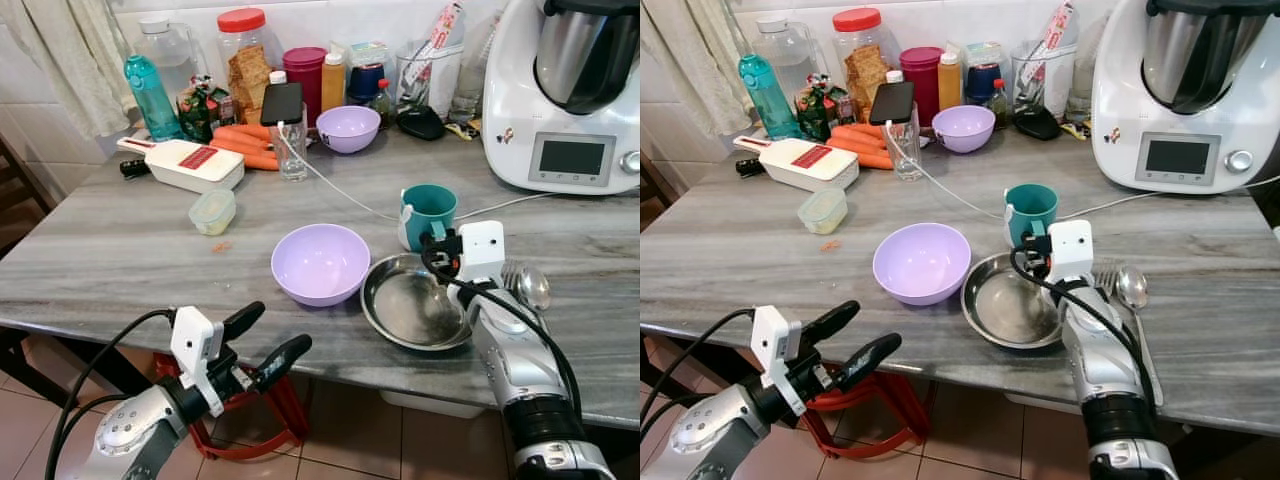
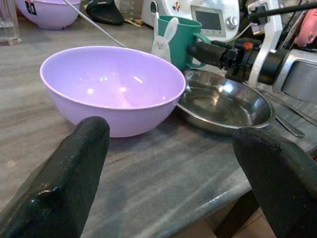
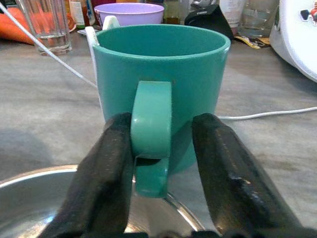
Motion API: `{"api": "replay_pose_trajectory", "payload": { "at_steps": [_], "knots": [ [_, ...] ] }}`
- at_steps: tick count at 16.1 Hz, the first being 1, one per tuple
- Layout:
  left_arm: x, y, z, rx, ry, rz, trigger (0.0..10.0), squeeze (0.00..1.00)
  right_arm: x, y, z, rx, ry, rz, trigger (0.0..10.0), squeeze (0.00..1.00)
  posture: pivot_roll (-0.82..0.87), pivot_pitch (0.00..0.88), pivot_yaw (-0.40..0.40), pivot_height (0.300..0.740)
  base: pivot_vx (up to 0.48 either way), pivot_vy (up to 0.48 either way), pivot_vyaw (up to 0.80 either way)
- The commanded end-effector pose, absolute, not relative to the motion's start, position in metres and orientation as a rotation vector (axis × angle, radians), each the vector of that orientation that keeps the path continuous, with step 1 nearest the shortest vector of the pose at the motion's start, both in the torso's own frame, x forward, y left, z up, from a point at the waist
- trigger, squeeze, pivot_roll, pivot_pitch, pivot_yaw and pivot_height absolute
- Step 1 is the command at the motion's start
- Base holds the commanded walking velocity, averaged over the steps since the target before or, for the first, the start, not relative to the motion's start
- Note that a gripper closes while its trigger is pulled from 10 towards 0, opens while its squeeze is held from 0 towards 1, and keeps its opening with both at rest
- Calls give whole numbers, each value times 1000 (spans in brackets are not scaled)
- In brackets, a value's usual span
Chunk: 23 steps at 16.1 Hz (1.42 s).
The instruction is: Setting the table
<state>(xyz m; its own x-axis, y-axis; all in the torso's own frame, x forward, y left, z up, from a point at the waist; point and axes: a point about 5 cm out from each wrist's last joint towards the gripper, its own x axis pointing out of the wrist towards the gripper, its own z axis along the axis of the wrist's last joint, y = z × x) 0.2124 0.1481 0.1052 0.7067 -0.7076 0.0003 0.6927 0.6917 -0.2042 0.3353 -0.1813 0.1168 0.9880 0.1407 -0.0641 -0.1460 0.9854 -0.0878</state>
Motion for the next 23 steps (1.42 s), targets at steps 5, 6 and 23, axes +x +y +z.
{"api": "replay_pose_trajectory", "payload": {
  "at_steps": [5,6,23],
  "knots": [
    [220,145,111,-183,57,-791,10000,0,329,-192,132,-89,-14,84,10000,1000,-37,0,83,740,0,0,0],
    [221,145,111,-182,54,-788,10000,0,328,-192,134,-86,-23,77,10000,1000,-39,0,83,740,0,0,0],
    [262,172,101,-60,0,-192,10000,0,258,-173,151,-198,-184,-53,10000,0,-57,0,71,740,0,0,0]
  ]
}}
